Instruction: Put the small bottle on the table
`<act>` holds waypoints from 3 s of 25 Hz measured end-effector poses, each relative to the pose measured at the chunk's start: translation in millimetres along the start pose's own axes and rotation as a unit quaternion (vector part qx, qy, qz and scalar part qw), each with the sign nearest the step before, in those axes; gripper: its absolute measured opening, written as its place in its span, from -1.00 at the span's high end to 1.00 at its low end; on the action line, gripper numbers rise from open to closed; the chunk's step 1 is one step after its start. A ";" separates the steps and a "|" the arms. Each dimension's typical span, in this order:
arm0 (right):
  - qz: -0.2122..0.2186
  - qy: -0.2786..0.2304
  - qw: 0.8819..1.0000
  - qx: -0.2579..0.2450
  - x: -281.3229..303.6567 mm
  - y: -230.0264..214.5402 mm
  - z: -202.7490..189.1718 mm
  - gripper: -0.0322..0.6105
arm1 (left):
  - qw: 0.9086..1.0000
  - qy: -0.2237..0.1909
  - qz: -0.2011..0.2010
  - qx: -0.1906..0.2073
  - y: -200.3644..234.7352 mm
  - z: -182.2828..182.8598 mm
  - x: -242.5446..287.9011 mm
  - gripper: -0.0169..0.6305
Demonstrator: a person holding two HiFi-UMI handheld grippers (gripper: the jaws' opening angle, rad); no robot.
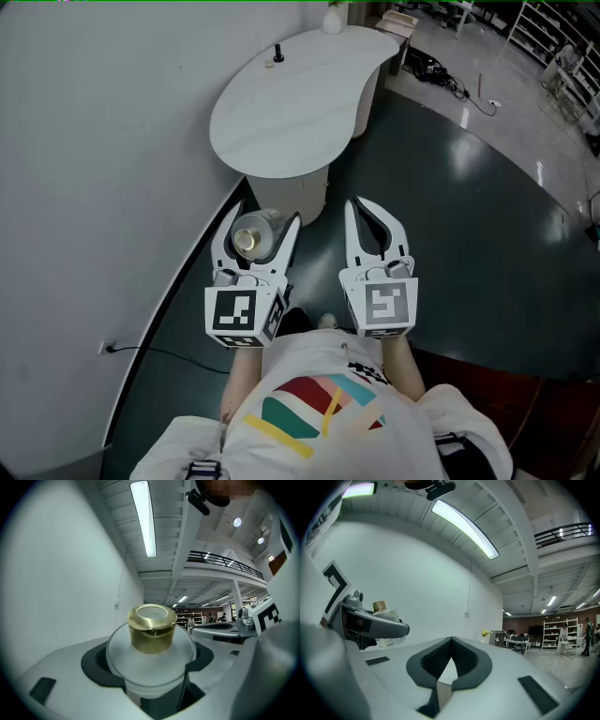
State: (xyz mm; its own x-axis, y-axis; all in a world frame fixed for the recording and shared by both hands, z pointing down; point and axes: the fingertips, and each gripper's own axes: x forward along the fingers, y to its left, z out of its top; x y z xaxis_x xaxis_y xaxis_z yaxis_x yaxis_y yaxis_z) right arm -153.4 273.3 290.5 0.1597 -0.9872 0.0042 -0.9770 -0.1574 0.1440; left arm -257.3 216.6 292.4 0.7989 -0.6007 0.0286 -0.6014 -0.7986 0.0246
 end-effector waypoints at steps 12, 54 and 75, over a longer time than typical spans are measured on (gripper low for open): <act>-0.005 -0.001 1.000 -0.001 10.0 -15.8 -5.7 0.86 | 1.000 -0.008 -0.010 0.000 -4.0 1.9 19.4 -0.15; -0.084 -0.033 0.996 0.007 12.2 -127.0 -11.0 0.86 | 0.995 -0.035 -0.097 0.006 -59.5 16.6 130.4 -0.15; -0.076 -0.058 0.994 -0.044 135.7 -194.7 -2.6 0.86 | 0.993 -0.050 -0.110 0.003 -28.2 24.4 274.4 -0.15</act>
State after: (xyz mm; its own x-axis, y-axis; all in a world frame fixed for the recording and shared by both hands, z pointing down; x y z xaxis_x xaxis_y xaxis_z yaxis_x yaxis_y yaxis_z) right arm 58.9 170.0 265.6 0.2816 -0.9496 -0.1378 -0.9262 -0.3066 0.2193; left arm -20.9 73.4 275.1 0.9080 -0.4118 -0.0770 -0.4121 -0.9111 0.0137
